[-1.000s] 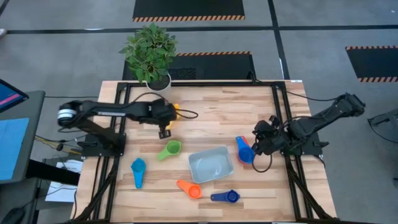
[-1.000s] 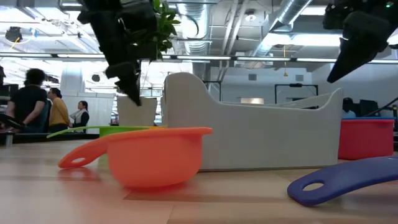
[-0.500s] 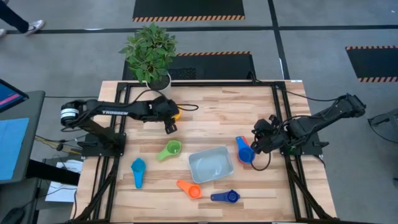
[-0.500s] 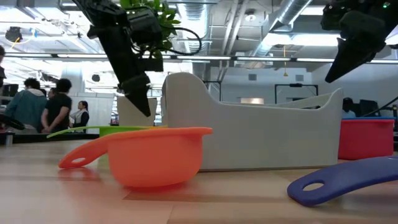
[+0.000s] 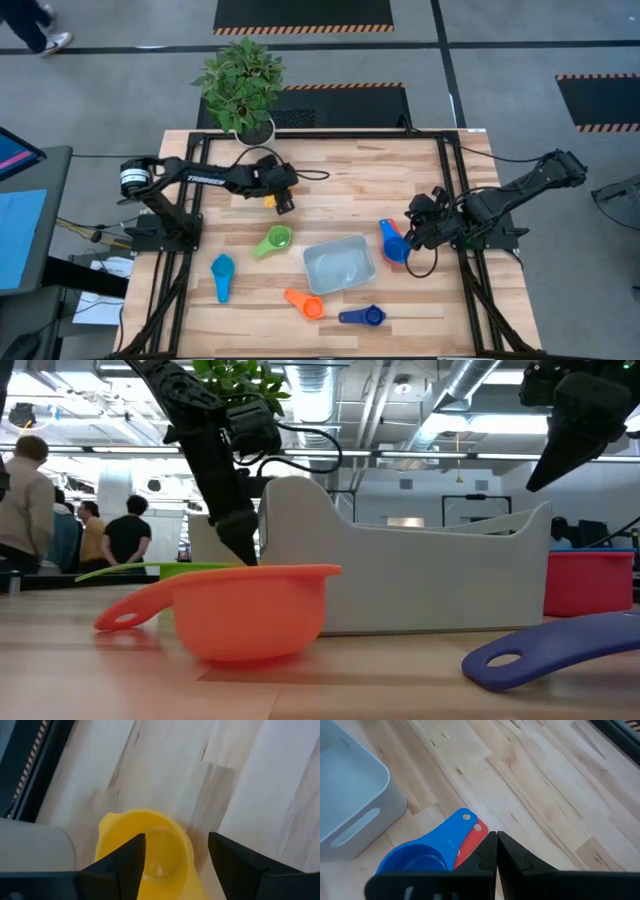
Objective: Nest measuring cups in basket
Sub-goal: Stack the yellow measuring cup on top of the dark blue measuring cup
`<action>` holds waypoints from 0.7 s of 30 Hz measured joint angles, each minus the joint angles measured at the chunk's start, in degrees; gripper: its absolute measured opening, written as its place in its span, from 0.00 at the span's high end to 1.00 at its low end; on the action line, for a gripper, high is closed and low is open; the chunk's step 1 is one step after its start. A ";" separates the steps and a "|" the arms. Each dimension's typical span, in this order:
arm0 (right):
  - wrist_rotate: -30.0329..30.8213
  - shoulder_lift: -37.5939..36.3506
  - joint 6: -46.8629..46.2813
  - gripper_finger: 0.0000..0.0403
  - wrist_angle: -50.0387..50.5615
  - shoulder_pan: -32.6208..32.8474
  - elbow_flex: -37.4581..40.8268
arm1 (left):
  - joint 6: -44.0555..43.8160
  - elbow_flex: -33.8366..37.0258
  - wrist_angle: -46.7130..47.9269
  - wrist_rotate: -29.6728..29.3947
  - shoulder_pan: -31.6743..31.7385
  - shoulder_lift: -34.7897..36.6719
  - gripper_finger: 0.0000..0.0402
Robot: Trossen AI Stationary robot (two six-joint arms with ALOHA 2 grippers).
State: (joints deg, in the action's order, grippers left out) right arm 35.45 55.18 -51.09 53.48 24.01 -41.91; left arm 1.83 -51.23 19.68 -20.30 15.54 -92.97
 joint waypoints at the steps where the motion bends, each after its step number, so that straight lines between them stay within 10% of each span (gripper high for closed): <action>1: -0.10 -0.02 0.02 0.92 0.02 0.00 0.00 | 0.32 -0.25 0.32 0.05 0.09 0.00 0.49; 21: -1.16 0.00 0.17 0.92 0.02 0.02 0.00 | -3.64 -0.35 2.12 7.81 1.54 -3.23 0.58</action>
State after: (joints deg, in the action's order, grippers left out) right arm 34.28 55.18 -50.92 53.49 24.03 -41.91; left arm -1.80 -51.58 21.80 -12.49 17.08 -96.20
